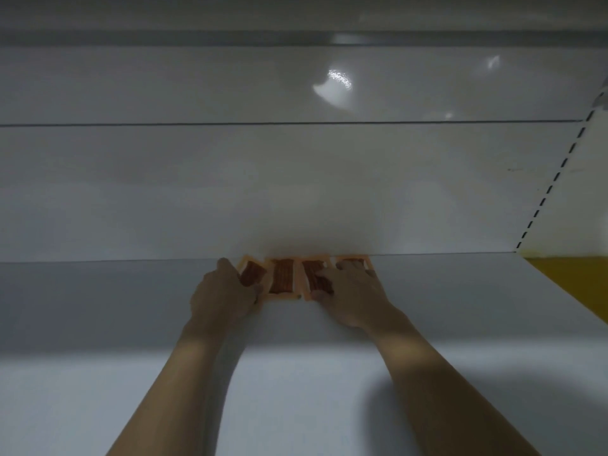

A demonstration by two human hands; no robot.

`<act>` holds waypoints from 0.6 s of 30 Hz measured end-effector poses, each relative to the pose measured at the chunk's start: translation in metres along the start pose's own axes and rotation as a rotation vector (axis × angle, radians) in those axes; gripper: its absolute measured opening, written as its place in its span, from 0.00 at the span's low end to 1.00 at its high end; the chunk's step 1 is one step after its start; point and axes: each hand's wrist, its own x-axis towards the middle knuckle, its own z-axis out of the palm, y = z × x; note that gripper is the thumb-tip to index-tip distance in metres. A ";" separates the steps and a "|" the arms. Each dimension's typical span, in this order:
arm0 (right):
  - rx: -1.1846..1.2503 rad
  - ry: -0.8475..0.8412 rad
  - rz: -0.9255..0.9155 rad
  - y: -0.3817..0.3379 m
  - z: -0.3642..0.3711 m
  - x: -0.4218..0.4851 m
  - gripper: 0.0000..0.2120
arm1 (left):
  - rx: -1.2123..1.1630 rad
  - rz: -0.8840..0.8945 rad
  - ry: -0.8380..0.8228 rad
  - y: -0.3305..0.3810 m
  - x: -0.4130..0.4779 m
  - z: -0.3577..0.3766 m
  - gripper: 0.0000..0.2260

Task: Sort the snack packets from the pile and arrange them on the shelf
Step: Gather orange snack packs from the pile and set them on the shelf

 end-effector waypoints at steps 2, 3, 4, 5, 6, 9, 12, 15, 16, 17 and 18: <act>-0.006 0.003 -0.007 0.001 0.000 0.000 0.25 | 0.153 -0.002 -0.006 0.000 -0.003 0.000 0.26; -0.009 0.008 -0.011 0.001 0.001 0.001 0.25 | 0.226 0.004 0.000 -0.001 -0.004 0.000 0.26; -0.014 0.019 -0.013 0.002 0.000 0.001 0.25 | 0.275 0.019 0.016 -0.003 -0.004 0.000 0.25; -0.019 0.035 -0.015 0.003 0.000 0.001 0.25 | 0.278 0.048 0.041 -0.004 -0.003 0.000 0.24; -0.020 0.052 -0.014 0.005 -0.001 0.001 0.24 | 0.236 0.093 0.064 -0.005 -0.003 -0.002 0.22; -0.007 0.064 -0.008 0.009 -0.003 0.000 0.20 | 0.105 0.313 -0.009 -0.008 0.001 -0.006 0.11; 0.005 0.035 0.024 0.016 -0.004 0.000 0.20 | 0.224 0.406 -0.140 -0.008 -0.001 -0.002 0.10; 0.024 -0.013 0.049 0.023 -0.005 0.002 0.16 | 0.303 0.359 -0.122 -0.009 0.000 -0.001 0.12; 0.031 -0.011 0.056 0.025 -0.005 0.003 0.16 | 0.327 0.352 -0.108 -0.009 0.000 -0.001 0.12; 0.038 0.002 0.062 0.026 -0.004 0.003 0.17 | 0.350 0.352 -0.099 -0.011 0.002 0.000 0.12; 0.046 0.023 0.068 0.027 -0.003 0.004 0.17 | 0.369 0.350 -0.100 -0.011 0.003 0.000 0.12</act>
